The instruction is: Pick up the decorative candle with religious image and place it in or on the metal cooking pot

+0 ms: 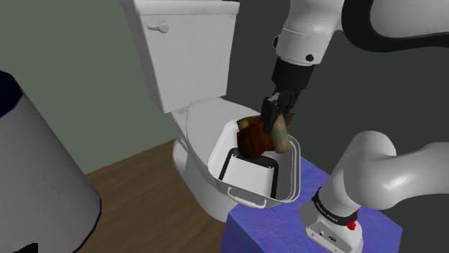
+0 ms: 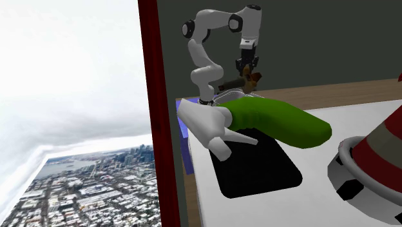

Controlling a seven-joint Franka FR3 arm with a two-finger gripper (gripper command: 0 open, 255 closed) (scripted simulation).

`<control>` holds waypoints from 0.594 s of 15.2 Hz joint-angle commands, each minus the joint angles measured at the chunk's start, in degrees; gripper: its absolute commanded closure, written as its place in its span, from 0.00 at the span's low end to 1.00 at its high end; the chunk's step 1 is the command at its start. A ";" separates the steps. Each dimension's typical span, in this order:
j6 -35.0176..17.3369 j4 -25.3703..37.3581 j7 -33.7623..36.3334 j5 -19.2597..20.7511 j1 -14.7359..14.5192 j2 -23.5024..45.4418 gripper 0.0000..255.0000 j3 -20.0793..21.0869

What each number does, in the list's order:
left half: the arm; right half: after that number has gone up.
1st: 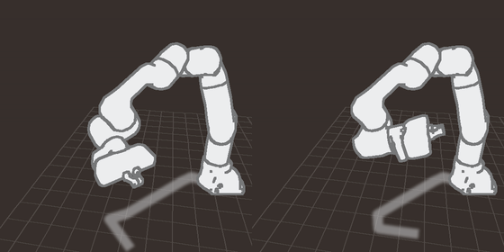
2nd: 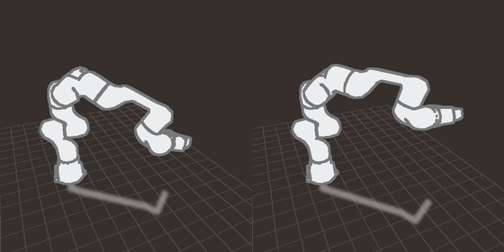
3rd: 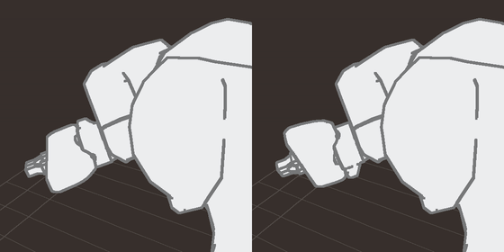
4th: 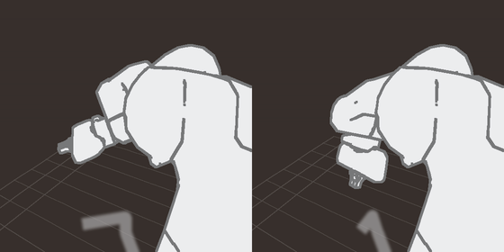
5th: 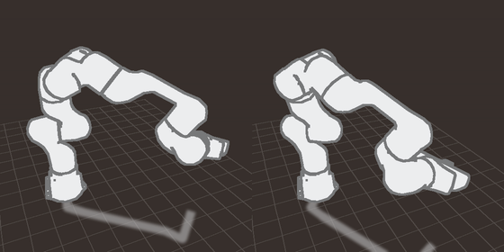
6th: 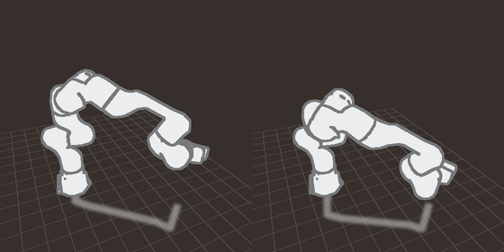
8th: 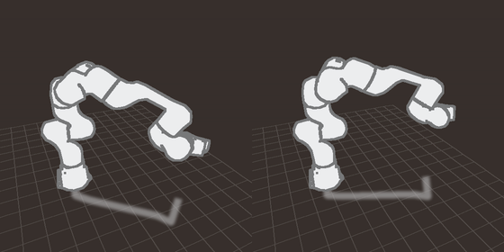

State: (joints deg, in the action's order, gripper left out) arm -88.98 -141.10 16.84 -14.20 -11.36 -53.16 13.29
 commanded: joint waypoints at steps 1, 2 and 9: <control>-1.32 -1.89 -0.10 -0.31 -0.17 -0.67 1.00 0.27; -1.98 -2.75 -0.17 -0.44 -0.23 -0.87 1.00 0.40; -6.74 -8.62 -0.63 -1.49 -0.70 -1.96 1.00 1.42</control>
State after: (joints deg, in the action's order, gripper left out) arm -94.86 -148.99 16.33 -15.56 -12.04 -55.15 14.56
